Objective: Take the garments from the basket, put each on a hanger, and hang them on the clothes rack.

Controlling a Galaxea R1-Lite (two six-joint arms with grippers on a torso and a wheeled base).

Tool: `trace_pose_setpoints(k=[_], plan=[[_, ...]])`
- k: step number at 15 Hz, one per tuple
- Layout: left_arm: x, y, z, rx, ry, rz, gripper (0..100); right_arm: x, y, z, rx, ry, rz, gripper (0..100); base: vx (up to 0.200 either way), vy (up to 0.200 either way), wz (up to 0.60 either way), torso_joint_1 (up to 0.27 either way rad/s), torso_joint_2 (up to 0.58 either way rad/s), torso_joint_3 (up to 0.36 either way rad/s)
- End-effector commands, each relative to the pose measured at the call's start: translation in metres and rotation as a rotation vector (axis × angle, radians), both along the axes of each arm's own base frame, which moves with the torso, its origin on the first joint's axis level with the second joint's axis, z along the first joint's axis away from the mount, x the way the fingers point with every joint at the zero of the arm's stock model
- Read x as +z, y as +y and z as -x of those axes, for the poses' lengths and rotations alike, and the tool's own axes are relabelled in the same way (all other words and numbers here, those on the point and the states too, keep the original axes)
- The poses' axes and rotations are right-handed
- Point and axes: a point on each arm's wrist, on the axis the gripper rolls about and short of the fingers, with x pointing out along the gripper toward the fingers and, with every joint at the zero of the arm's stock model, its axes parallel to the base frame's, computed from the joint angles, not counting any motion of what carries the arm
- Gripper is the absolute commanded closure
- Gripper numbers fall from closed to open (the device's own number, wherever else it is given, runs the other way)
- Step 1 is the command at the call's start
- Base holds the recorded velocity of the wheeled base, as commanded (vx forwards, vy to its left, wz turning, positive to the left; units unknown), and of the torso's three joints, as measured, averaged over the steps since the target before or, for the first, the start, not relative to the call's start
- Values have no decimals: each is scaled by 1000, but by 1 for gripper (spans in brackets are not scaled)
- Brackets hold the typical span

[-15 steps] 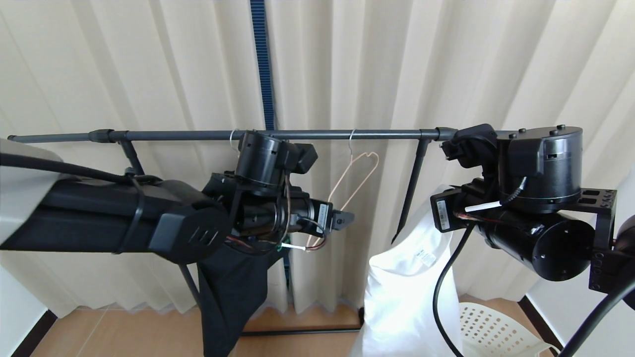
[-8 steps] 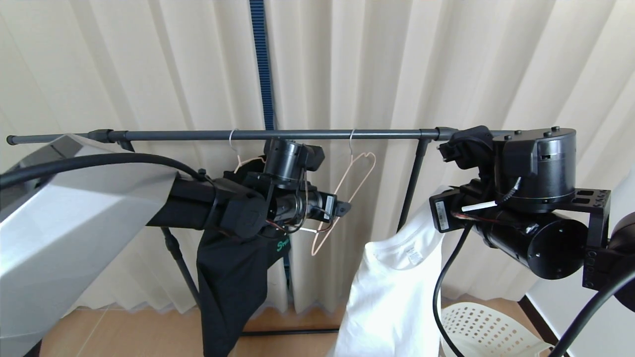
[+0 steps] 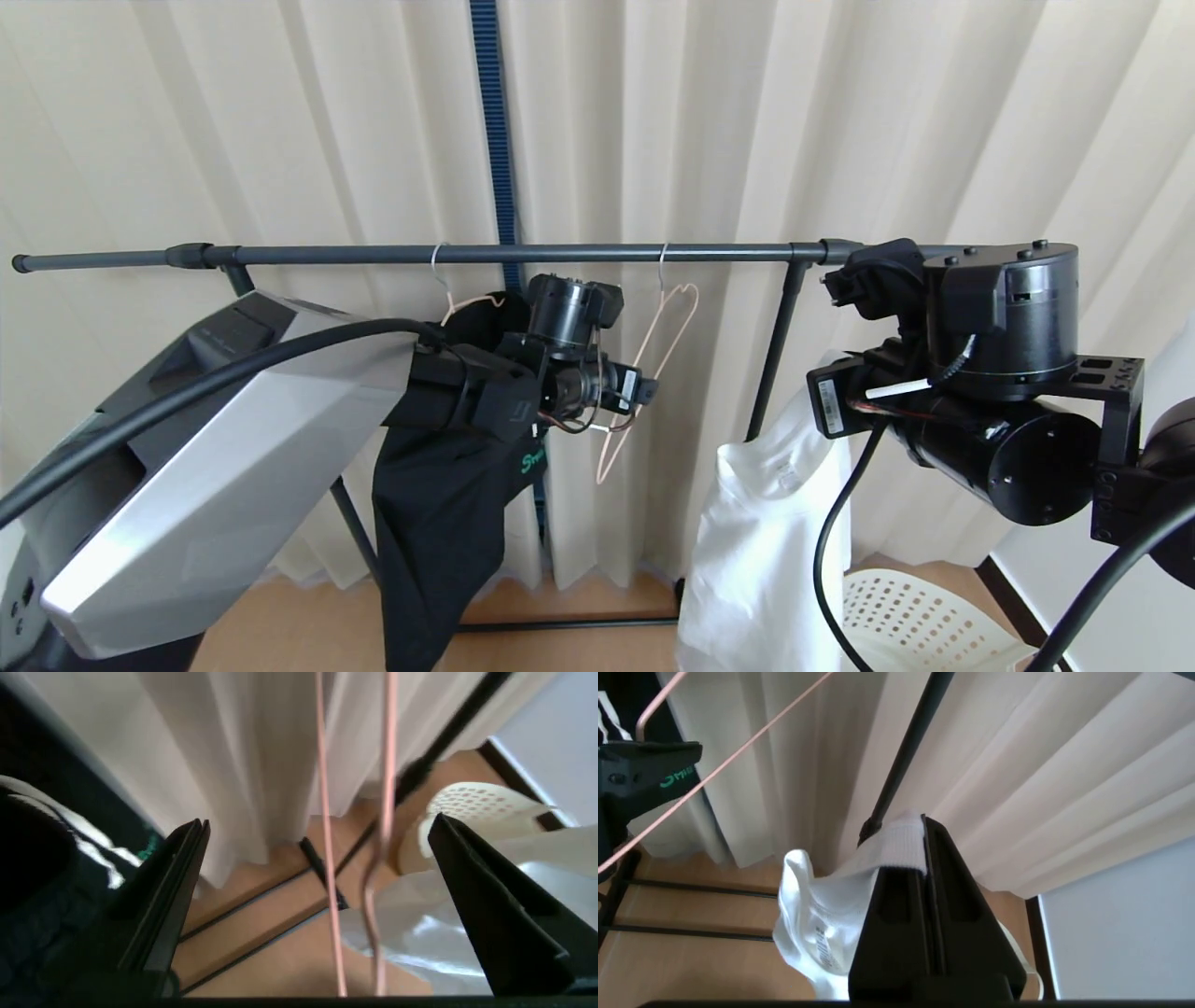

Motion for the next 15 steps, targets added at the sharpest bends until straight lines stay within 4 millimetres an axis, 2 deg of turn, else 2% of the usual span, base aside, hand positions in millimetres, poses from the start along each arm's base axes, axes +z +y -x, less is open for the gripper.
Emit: trace_pose_setpoints(k=[1,11,12,15], plan=[[-10,-6,-4,4,-3,-22,0,0,0,0,1,-1,-1,100,0,0,0,0,0,0],[-16,-28,-7,44,-76,-91,0,3,-1,2,2,-9,-3,100,0,0,0,0,0,0],[-18,-29,-7,42,-71,-95,100,3,-1,2,2,-9,-3,100,0,0,0,0,0,0],[-19,-28,-7,46,-65,-93,100,2,0,1,2,-5,-1,100,0,0,0,0,0,0]])
